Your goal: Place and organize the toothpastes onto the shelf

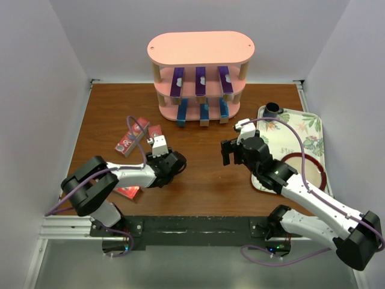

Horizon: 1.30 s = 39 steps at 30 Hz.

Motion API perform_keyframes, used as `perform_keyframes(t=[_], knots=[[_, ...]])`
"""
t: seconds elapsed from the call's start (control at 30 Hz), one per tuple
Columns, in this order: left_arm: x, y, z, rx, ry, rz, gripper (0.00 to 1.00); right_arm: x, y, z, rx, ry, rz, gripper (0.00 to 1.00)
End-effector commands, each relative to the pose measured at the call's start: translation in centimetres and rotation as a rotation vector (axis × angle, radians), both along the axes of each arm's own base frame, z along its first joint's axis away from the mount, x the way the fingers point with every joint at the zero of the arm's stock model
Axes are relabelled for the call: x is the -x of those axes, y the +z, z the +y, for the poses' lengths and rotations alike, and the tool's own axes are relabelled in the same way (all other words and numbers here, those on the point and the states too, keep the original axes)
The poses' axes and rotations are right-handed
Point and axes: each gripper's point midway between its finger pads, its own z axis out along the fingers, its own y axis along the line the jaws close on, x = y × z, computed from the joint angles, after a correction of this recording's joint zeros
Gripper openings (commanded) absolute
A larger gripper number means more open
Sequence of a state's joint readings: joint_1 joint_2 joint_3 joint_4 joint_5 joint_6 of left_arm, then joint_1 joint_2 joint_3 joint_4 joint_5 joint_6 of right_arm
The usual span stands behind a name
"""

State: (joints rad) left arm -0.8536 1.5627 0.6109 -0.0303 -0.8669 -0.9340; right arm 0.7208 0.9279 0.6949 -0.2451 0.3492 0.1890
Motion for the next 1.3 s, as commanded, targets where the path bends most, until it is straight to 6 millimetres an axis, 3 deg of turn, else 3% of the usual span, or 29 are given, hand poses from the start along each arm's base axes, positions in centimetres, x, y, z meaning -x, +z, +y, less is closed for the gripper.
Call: perform_keyframes(t=[0.0, 0.3, 0.4, 0.6, 0.63, 0.7, 0.73, 0.8, 0.83, 0.9, 0.93, 1.0, 1.03, 1.1, 1.13, 1.2, 1.27], knots=[[0.7, 3.1, 2.0, -0.013, 0.115, -0.039, 0.35, -0.3, 0.6, -0.1, -0.011, -0.008, -0.034, 0.99], [3.2, 9.8, 5.3, 0.046, 0.140, -0.116, 0.26, -0.3, 0.9, -0.1, -0.022, -0.009, -0.039, 0.99], [3.3, 13.0, 5.5, 0.078, 0.100, -0.161, 0.24, -0.3, 1.0, -0.2, -0.025, -0.009, -0.037, 0.98], [2.8, 21.5, 5.9, 0.083, 0.021, -0.268, 0.24, -0.1, 1.3, -0.2, -0.033, -0.010, -0.039, 0.99], [2.5, 23.9, 6.0, 0.102, 0.017, -0.298, 0.24, -0.1, 1.3, -0.3, -0.034, -0.010, -0.038, 0.99], [2.1, 26.2, 5.7, 0.073, -0.043, -0.308, 0.24, 0.0, 1.4, -0.3, -0.036, -0.009, -0.039, 0.99], [1.7, 28.8, 5.8, 0.098, -0.044, -0.343, 0.24, 0.1, 1.4, -0.3, -0.038, -0.008, -0.039, 0.99], [0.9, 30.6, 5.0, 0.072, -0.119, -0.337, 0.24, 0.2, 1.3, -0.4, -0.038, -0.012, -0.038, 0.99], [0.4, 33.4, 5.1, 0.095, -0.125, -0.378, 0.24, 0.2, 1.3, -0.5, -0.036, -0.011, -0.039, 0.98], [-0.7, 34.6, 3.9, 0.056, -0.194, -0.359, 0.25, 0.2, 1.3, -0.5, -0.039, -0.012, -0.040, 0.99], [-0.9, 37.2, 4.0, 0.071, -0.197, -0.398, 0.25, 0.3, 1.3, -0.5, -0.037, -0.011, -0.040, 0.99], [-2.1, 38.0, 2.9, 0.018, -0.242, -0.381, 0.25, 0.3, 1.4, -0.6, -0.041, -0.013, -0.043, 0.99], [-2.4, 40.4, 2.8, 0.031, -0.249, -0.419, 0.25, 0.3, 1.3, -0.6, -0.039, -0.013, -0.041, 0.99], [-3.8, 40.8, 1.4, -0.004, -0.301, -0.395, 0.26, 0.3, 1.4, -0.7, -0.043, -0.014, -0.047, 0.99], [-4.0, 43.0, 1.5, 0.015, -0.299, -0.433, 0.28, 0.3, 1.3, -0.6, -0.042, -0.012, -0.048, 0.98], [-5.2, 43.5, 0.1, 0.006, -0.331, -0.435, 0.28, 0.4, 1.1, -0.4, -0.048, -0.003, -0.044, 0.98], [-5.9, 45.3, -0.4, 0.015, -0.338, -0.477, 0.28, 0.4, 0.9, -0.3, -0.048, -0.001, -0.037, 0.99]])
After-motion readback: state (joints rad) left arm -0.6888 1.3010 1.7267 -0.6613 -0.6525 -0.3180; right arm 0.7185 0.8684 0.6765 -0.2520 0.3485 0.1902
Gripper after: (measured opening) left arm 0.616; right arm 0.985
